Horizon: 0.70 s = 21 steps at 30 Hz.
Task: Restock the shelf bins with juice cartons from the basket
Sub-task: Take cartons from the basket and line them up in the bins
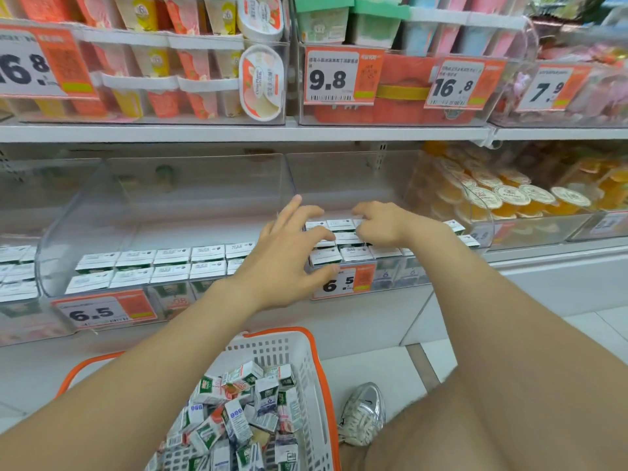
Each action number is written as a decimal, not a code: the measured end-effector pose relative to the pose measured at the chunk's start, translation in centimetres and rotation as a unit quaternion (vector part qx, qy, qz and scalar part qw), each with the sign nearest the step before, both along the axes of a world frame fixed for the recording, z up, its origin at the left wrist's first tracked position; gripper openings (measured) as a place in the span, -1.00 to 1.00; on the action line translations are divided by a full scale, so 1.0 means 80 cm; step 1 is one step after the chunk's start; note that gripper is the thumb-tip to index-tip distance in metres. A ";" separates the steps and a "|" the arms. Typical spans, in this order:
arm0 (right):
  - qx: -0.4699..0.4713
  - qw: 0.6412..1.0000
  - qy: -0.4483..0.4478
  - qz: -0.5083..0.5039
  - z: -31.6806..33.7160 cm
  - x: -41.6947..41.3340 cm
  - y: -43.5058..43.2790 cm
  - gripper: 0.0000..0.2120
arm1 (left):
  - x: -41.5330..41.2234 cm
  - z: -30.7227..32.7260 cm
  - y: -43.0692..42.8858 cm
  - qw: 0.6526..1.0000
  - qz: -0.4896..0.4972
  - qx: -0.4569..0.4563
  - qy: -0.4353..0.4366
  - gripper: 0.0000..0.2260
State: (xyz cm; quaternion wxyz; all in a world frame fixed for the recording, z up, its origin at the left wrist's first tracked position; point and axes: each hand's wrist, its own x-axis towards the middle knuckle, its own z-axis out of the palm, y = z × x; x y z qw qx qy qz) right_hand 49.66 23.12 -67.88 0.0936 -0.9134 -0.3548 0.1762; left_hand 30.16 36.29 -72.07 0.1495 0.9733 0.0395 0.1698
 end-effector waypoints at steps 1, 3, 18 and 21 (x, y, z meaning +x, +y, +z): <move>0.000 1.000 -0.016 0.001 -0.001 -0.006 0.001 -0.43 | -0.005 0.002 0.002 0.999 -0.005 -0.023 -0.022 -0.59; 0.023 0.997 -0.070 0.007 0.005 -0.026 0.004 -0.60 | -0.017 0.004 0.008 0.997 -0.003 -0.047 -0.064 -0.64; -0.160 0.938 -0.017 0.306 -0.062 -0.289 0.020 -0.72 | -0.213 -0.094 0.038 0.967 0.028 -0.045 0.250 -0.74; -0.231 0.921 0.000 0.314 -0.125 -0.295 0.039 -0.72 | -0.238 -0.162 0.050 0.932 0.039 -0.123 0.340 -0.74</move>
